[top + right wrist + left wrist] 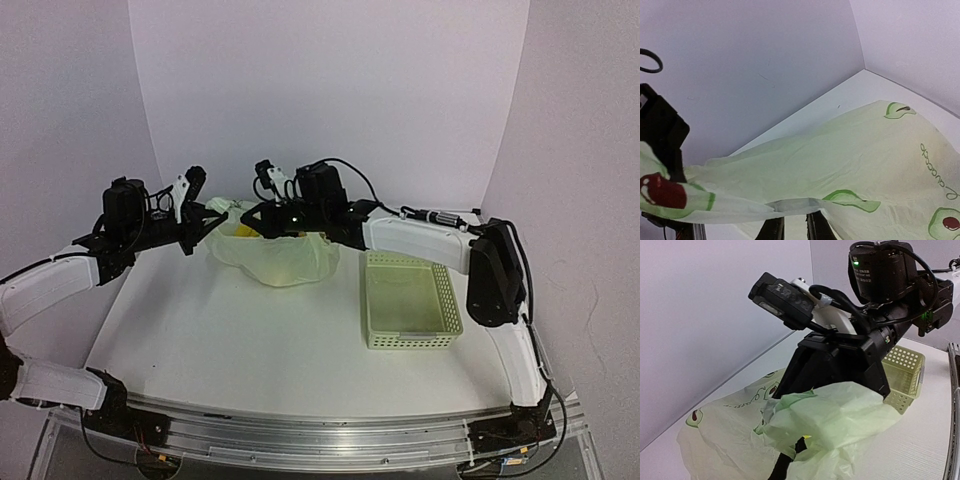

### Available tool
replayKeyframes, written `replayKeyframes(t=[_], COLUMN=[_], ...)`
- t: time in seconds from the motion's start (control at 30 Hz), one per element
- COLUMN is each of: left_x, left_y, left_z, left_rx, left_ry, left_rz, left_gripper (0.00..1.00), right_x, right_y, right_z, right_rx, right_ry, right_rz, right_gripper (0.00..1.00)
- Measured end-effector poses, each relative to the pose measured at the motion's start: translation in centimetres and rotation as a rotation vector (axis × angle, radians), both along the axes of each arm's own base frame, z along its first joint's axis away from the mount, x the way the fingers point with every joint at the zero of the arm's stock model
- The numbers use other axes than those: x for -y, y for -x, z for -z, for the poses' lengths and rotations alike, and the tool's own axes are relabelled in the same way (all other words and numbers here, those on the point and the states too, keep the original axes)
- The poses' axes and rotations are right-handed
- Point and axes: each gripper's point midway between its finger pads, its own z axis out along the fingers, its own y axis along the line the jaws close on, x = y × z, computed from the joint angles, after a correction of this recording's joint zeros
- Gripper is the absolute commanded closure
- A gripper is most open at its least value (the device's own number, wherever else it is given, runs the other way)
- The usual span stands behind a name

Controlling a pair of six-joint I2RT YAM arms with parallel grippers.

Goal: Untie the knot of the plastic bag and take out the fruit

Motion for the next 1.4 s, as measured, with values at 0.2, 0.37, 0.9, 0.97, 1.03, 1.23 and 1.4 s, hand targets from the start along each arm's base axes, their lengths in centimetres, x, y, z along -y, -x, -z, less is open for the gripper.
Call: replayKeyframes(t=[0.2,0.37,0.9,0.97,1.03,1.23,1.4], left_x=[0.2,0.3,-1.0,-1.5,-2.0,-2.5,-0.5], left_y=[0.0,0.2,2.8,2.8,2.4,0.8,1.6], left_z=[-0.4,-0.4,6.6,8.1,8.9,8.0,4.9], left_rx=[0.014,0.003,-0.047,-0.071,-0.088,-0.099,-0.058], left_ry=[0.011,0.023,-0.133,-0.167,-0.187,-0.211,-0.181], left_rz=[0.014,0.022,0.032,0.006,-0.029,-0.094,0.005], left_gripper=[1.0,1.0,0.54,0.4,0.29,0.01,0.01], right_x=[-0.4,1.2,6.7,7.0,6.8,4.5,2.7], right_y=[-2.5,-5.0,-10.4,-10.3,-9.8,-3.9,0.1], right_z=[1.7,4.7,10.7,11.8,12.5,15.9,16.4], right_rx=[0.022,0.051,0.09,0.062,0.046,0.01,-0.004], right_ry=[0.031,0.14,0.375,0.389,0.393,0.461,0.484], right_rz=[0.095,0.249,0.431,0.416,0.39,0.243,0.174], right_gripper=[0.88,0.52,0.44,0.43,0.43,0.41,0.37])
